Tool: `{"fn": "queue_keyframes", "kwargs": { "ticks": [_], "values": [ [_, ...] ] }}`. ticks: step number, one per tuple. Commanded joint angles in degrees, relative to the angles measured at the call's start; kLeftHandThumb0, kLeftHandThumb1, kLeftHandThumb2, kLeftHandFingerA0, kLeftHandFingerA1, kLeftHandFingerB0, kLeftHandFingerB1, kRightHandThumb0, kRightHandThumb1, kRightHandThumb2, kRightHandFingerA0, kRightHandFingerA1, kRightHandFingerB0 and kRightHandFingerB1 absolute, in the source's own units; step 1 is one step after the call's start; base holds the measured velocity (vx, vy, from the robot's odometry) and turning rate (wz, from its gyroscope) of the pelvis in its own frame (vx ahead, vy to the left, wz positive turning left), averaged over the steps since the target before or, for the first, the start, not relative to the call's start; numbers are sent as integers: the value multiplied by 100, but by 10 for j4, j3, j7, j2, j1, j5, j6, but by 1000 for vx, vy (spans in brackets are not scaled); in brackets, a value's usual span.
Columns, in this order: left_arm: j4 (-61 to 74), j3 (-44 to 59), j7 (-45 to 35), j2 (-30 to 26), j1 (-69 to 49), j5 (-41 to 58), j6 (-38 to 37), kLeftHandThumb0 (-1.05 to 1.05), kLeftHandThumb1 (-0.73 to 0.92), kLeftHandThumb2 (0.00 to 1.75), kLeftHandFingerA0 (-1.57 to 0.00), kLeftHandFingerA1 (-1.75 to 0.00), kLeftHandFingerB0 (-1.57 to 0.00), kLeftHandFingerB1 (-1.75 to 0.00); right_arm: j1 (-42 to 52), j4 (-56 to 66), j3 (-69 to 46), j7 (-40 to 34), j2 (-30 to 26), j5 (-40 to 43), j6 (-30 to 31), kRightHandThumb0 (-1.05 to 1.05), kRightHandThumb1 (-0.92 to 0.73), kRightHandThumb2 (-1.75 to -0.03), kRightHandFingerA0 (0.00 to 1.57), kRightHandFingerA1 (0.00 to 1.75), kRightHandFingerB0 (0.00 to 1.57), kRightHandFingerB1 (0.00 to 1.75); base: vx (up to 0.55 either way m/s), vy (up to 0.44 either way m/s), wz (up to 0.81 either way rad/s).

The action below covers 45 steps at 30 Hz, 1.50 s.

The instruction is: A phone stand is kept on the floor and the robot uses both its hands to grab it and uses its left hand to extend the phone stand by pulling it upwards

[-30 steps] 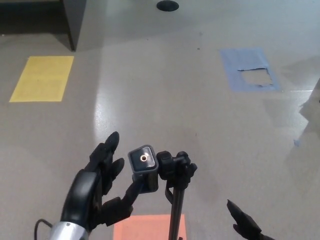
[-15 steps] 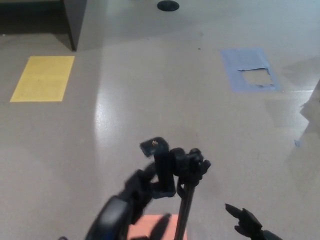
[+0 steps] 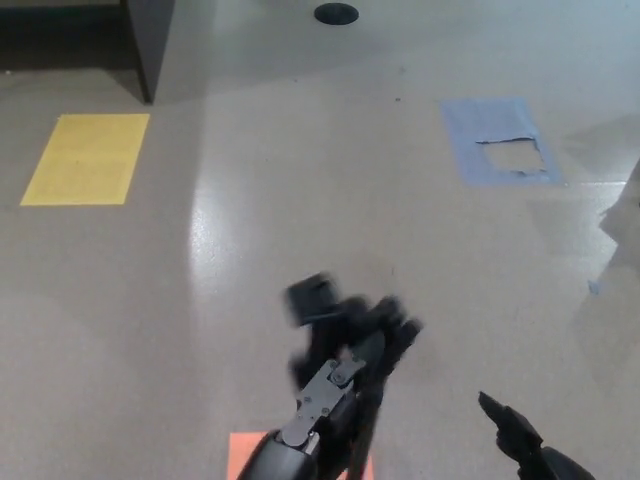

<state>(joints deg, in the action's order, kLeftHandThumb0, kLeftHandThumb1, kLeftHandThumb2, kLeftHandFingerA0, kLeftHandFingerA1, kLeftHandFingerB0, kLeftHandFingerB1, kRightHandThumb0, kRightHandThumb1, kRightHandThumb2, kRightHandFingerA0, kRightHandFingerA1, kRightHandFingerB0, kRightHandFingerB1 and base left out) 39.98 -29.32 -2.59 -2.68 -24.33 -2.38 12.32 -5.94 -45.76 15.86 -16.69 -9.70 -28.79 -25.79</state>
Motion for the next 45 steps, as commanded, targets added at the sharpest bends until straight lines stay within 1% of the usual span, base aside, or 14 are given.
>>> {"fn": "queue_keyframes", "kwargs": {
  "ticks": [1,5,6,7,20,21,23,32,33,34,36,42,43,45],
  "values": [
    [15,3,13,6,7,-12,-13,-105,69,106,-8,-3,0,-5,9,24,-6,30,-7,29,-18,-105,-68,-111,0,35,0,46,0,0,0],
    [23,48,24,41,55,10,47,-105,68,105,-16,-8,0,-6,41,76,-3,50,-7,34,-8,-102,-67,-108,0,36,0,47,0,0,0],
    [20,58,20,48,62,25,54,-103,67,103,-17,-6,-1,-5,43,78,-2,45,-8,30,-9,-105,-65,-63,0,0,0,0,0,0,0],
    [12,82,21,64,82,44,75,-97,63,101,-14,-16,-2,-9,46,79,2,29,-11,17,-13,-105,-67,-112,0,33,0,43,0,0,0],
    [-68,174,27,75,177,37,108,-100,65,100,-15,-18,-1,-6,79,109,17,13,-11,1,-10,-105,-65,-109,0,34,0,41,0,0,0],
    [-68,173,28,76,176,36,108,-90,74,62,-8,-31,0,-16,79,110,17,13,-11,0,-10,-105,-64,-109,0,35,0,42,0,0,0],
    [-68,170,28,77,174,39,106,-93,60,99,-12,-23,-1,-12,79,111,15,15,-10,3,-8,-105,-67,-110,0,33,0,40,0,0,0],
    [-65,162,29,71,146,36,88,-88,56,99,-9,-26,0,-16,91,118,22,20,-6,-2,0,-105,-67,-110,0,36,0,42,0,0,0],
    [-64,161,30,73,144,38,88,-92,73,62,-10,-29,0,-23,91,119,22,23,-5,-2,2,-102,-66,-109,0,36,0,42,0,0,0],
    [-60,160,31,75,141,40,91,-91,72,62,-10,-29,0,-24,90,117,23,21,-3,-1,2,-100,-63,-108,0,38,0,43,0,0,0],
    [-60,158,31,76,140,40,89,-87,56,97,-8,-28,0,-19,88,118,23,20,-2,-2,3,-103,-66,-111,0,36,0,40,0,0,0],
    [-58,150,34,75,135,37,92,-87,56,98,-10,-33,-2,-21,85,120,24,22,1,-2,8,-103,-66,-110,0,38,0,40,0,0,0],
    [-60,150,32,74,136,38,89,-91,72,62,-12,-29,-1,-25,86,119,25,20,1,-2,7,-100,-62,-109,0,40,0,41,0,0,0],
    [-60,148,32,74,134,38,87,-90,72,62,-11,-28,-1,-25,87,122,26,23,0,-4,10,-101,-63,-109,0,39,0,42,0,0,0]
  ]
}}
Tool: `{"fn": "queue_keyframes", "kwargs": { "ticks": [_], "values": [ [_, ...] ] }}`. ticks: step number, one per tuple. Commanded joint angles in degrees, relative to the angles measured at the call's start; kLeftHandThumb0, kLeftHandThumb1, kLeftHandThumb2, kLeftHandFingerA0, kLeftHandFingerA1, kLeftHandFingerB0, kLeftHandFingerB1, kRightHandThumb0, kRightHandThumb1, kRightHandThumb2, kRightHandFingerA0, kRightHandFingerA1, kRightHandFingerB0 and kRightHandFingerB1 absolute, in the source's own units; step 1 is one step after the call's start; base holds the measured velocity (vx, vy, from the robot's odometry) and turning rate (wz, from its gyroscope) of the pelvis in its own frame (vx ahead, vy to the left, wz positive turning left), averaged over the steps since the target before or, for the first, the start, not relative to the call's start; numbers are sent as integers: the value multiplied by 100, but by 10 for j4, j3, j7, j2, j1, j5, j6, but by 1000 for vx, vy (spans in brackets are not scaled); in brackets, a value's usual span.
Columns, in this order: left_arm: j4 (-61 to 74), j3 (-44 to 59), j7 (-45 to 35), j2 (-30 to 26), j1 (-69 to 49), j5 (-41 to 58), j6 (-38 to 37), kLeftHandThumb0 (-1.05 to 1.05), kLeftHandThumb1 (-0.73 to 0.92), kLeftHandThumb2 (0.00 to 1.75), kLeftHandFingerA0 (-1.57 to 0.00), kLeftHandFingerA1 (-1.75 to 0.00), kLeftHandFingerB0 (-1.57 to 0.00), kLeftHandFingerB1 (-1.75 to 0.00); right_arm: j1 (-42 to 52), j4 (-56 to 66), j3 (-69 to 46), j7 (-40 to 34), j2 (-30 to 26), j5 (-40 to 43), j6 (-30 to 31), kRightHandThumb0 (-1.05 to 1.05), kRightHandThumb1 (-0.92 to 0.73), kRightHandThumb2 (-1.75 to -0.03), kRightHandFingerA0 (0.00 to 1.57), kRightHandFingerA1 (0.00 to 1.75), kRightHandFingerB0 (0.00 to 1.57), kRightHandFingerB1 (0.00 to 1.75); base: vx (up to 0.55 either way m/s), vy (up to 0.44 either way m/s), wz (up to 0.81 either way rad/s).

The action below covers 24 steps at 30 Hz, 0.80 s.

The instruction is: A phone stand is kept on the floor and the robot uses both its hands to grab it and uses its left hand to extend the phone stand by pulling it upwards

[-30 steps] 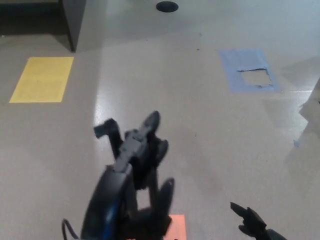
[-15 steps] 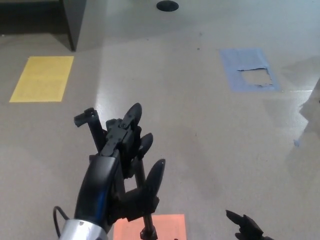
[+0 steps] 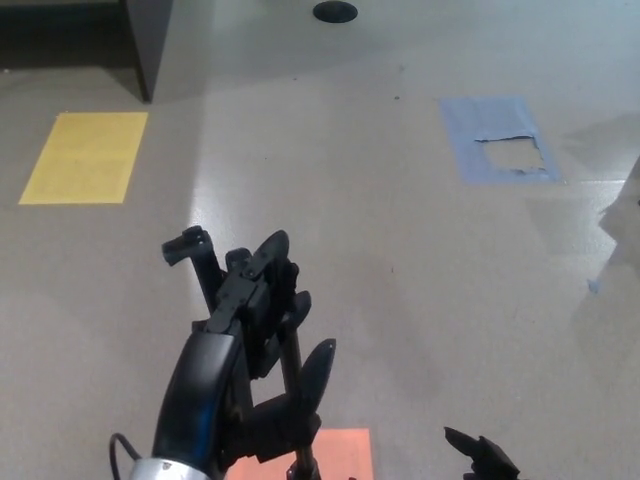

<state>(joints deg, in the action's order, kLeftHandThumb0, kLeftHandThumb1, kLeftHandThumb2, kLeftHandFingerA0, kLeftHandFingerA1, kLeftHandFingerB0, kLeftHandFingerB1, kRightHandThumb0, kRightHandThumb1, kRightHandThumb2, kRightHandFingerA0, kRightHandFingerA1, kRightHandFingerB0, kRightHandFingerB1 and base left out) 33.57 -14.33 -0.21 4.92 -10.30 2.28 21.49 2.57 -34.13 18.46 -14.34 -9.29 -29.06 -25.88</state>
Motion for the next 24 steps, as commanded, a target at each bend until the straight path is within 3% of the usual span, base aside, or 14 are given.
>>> {"fn": "queue_keyframes", "kwargs": {
  "ticks": [1,2,3,5,7,10,11,12,14,15,19,20,23,24],
  "values": [
    [6,-5,6,-4,-5,-10,-10,-89,73,63,-11,-28,-1,-25,3,12,1,2,-3,0,16,-99,-61,-107,0,40,0,43,0,0,0],
    [8,-6,7,-4,-7,-10,-12,-86,56,97,-10,-31,-1,-24,3,14,2,2,-3,-1,17,-105,-67,-64,0,19,0,2,0,0,0],
    [10,-8,8,-4,-8,-11,-13,-87,57,96,-10,-32,-3,-25,2,14,2,1,-3,-2,17,-99,-60,-107,0,40,0,42,0,0,0],
    [12,-13,11,-2,-12,-13,-15,-87,72,63,-12,-29,-5,-24,0,11,3,-2,-2,-1,16,-105,-67,-66,0,20,0,3,0,0,0],
    [13,-20,10,0,-23,-9,-20,-86,55,98,-4,-34,0,-21,1,12,3,-1,-2,0,18,-98,-60,-108,0,40,0,41,0,0,0],
    [9,-25,6,1,-48,1,-34,-88,56,98,-3,-36,0,-19,4,17,5,0,-2,-2,22,-98,-60,-107,0,40,0,41,0,0,0],
    [7,-29,9,6,-62,7,-34,-85,55,98,-9,-43,0,-25,6,20,7,-1,-3,-6,27,-105,-67,-65,0,21,0,0,0,0,0],
    [4,-32,9,6,-71,7,-39,-40,26,93,0,-49,0,-50,6,20,7,-1,-3,-5,27,-105,-67,-63,0,23,0,0,0,0,0],
    [-2,-36,8,6,-83,7,-49,-40,26,93,0,-49,0,-50,7,20,8,-1,-3,-3,27,-105,-67,-63,0,23,0,0,0,0,0],
    [-4,-41,3,3,-98,10,-57,-89,56,95,-16,-43,-7,-37,5,14,8,-5,-2,-4,23,-105,-66,-64,0,26,0,2,0,0,0],
    [-13,-53,-3,1,-130,17,-81,-90,57,95,-19,-44,-6,-34,4,13,10,-6,-2,-4,25,-105,-67,-64,0,22,0,1,0,0,0],
    [-18,-57,-6,-1,-137,18,-94,-89,69,62,-22,-33,-12,-26,3,10,10,-6,-2,-3,22,-105,-67,-64,0,20,0,0,0,0,0],
    [-32,-61,-18,2,-160,39,-124,-86,54,91,-13,-44,-8,-33,1,6,10,-6,0,-2,23,-105,-67,-64,0,16,0,1,0,0,0],
    [-36,-65,-16,0,-167,31,-137,-88,69,62,-23,-33,-12,-26,0,7,10,-4,1,0,23,-105,-68,-65,0,19,0,4,0,0,0]
  ]
}}
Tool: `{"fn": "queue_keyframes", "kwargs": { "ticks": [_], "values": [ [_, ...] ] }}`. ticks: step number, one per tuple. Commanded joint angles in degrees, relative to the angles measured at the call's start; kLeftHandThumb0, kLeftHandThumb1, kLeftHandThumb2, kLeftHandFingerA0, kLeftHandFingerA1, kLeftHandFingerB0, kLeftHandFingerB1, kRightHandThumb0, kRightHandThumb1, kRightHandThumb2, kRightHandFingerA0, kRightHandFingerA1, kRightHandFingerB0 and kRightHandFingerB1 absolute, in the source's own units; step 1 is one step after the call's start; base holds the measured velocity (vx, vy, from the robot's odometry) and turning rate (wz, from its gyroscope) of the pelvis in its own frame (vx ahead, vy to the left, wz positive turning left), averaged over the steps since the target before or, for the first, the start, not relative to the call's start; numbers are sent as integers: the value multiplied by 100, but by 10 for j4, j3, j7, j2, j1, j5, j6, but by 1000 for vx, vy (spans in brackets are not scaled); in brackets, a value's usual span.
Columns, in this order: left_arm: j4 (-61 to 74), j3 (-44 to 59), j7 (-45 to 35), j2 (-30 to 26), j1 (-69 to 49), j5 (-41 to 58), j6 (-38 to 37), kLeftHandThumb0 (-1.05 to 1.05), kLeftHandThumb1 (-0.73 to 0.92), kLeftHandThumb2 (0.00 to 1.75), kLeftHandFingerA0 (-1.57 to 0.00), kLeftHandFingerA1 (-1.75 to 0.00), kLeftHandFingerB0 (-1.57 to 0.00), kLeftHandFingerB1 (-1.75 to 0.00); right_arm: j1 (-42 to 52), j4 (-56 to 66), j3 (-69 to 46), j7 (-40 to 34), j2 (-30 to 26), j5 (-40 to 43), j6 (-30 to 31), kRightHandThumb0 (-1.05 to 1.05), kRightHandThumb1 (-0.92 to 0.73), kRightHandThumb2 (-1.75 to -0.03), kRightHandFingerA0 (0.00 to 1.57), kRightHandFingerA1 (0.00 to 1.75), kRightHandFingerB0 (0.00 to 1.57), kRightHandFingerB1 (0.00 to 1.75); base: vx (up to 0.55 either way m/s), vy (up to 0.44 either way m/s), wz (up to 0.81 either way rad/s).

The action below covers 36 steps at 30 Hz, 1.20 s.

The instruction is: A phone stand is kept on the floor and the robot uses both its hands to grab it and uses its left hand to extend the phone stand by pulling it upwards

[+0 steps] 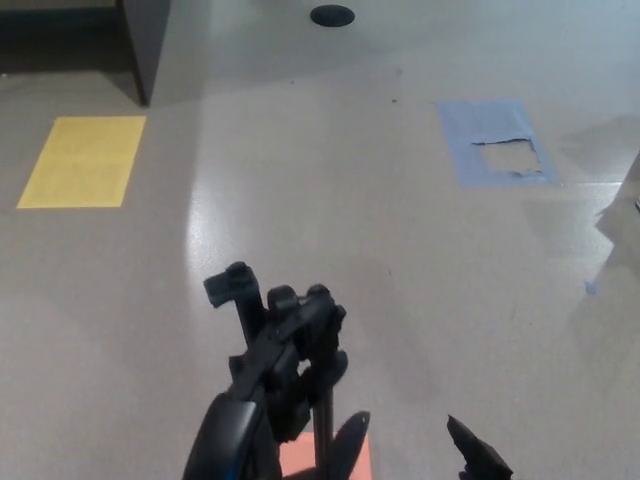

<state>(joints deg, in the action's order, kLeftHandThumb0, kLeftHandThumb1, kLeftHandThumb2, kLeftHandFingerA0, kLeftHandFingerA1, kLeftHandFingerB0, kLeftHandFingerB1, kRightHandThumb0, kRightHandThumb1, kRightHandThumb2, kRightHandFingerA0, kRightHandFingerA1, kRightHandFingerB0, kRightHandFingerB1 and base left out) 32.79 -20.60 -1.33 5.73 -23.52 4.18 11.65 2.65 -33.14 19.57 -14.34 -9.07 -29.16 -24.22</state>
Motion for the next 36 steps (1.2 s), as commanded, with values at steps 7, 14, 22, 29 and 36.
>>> {"fn": "queue_keyframes", "kwargs": {
  "ticks": [7,14,22,29,36],
  "values": [
    [-46,-10,-8,-26,-80,15,-95,-87,54,93,-21,-45,-8,-38,-4,-3,2,2,-4,-3,18,-105,-69,-62,0,11,0,1,0,0,0],
    [-62,3,-12,-22,-113,38,-128,-85,66,61,-40,-46,-35,-31,-8,-6,5,-2,-2,-6,22,-105,-67,-61,0,18,0,1,0,0,0],
    [-81,32,1,-16,-116,24,-139,-86,66,61,-49,-61,-55,-43,-13,-20,4,-6,-1,1,9,-105,-66,-63,0,22,0,3,0,0,0],
    [-123,61,17,-14,-118,-3,-179,-83,51,96,-52,-69,-49,-53,-13,-15,5,-4,-4,-2,18,-105,-68,-65,0,13,0,0,0,0,0],
    [-154,76,4,-11,-123,15,-206,-82,65,61,-53,-68,-62,-54,-13,-19,4,-5,-1,1,14,-105,-67,-64,0,19,0,4,0,0,0]
  ]
}}
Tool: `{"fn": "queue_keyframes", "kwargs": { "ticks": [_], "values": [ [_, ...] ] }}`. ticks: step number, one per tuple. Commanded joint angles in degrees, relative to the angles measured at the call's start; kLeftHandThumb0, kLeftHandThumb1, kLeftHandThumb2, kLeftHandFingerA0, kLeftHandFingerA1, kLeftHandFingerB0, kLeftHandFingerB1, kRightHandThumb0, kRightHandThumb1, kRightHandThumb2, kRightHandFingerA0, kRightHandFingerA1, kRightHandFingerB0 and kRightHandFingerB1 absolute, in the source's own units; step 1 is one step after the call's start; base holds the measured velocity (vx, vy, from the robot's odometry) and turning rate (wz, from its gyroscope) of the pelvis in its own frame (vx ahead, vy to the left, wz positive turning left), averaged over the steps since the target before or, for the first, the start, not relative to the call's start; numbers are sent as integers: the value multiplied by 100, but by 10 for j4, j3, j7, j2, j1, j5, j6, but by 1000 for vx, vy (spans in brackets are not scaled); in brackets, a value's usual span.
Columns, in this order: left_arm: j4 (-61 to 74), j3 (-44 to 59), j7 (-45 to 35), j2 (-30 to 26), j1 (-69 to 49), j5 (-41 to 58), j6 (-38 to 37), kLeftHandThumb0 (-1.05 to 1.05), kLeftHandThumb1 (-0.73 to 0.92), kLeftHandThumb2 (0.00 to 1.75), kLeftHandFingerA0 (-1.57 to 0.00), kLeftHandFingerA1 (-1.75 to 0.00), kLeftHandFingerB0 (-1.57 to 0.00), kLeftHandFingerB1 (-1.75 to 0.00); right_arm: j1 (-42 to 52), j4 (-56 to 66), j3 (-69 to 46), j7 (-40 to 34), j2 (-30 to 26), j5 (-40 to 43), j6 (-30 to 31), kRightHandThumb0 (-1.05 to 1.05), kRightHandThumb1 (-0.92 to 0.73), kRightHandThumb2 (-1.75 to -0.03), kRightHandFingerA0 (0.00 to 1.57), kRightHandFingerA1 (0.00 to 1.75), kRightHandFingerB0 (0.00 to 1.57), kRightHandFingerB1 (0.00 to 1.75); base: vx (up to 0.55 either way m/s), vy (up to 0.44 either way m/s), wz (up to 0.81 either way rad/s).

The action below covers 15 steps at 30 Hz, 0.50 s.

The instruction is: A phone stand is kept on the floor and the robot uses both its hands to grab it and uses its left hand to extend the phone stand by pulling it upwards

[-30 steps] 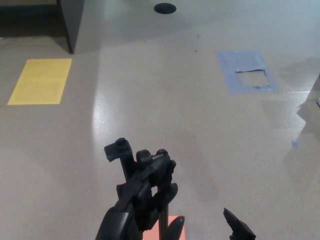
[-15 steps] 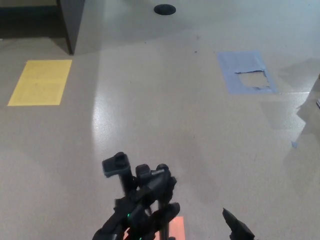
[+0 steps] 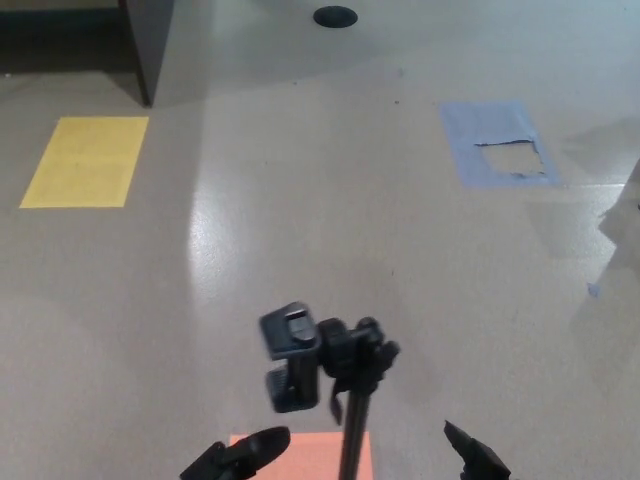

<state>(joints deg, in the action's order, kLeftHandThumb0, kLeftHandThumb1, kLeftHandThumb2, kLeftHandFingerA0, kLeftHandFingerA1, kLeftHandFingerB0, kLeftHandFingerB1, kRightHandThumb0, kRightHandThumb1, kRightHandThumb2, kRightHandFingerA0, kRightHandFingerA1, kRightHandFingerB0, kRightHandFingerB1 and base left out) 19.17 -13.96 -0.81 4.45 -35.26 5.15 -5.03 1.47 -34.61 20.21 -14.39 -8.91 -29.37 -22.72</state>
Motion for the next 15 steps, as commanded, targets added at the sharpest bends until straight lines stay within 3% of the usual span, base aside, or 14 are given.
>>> {"fn": "queue_keyframes", "kwargs": {
  "ticks": [1,10,11,12,14,15],
  "values": [
    [-20,10,-1,2,-6,3,-42,-82,65,61,-53,-68,-62,-54,-1,-5,-3,-3,-2,4,-1,-105,-67,-64,0,19,0,4,0,0,0],
    [-33,34,12,21,9,6,-43,-79,62,60,-54,-71,-59,-55,1,-3,-2,-6,-1,1,4,-105,-68,-64,0,17,0,1,0,0,0],
    [-36,41,17,19,19,-3,-35,-82,48,94,-53,-74,-53,-62,1,-5,-2,-5,-1,2,3,-105,-68,-64,0,17,0,3,0,0,0],
    [-36,47,23,19,26,-7,-22,-90,50,92,-50,-72,-50,-58,1,-5,-2,-3,0,4,3,-105,-65,-62,0,17,0,2,0,0,0],
    [-43,56,25,23,37,-2,-13,-85,48,90,-45,-68,-46,-57,1,-4,-2,-2,0,4,5,-105,-66,-62,0,20,0,3,0,0,0],
    [-49,61,24,24,44,3,-11,-79,59,59,-43,-64,-47,-51,1,-6,-2,-5,-1,2,2,-105,-66,-62,0,18,0,1,0,0,0]
  ]
}}
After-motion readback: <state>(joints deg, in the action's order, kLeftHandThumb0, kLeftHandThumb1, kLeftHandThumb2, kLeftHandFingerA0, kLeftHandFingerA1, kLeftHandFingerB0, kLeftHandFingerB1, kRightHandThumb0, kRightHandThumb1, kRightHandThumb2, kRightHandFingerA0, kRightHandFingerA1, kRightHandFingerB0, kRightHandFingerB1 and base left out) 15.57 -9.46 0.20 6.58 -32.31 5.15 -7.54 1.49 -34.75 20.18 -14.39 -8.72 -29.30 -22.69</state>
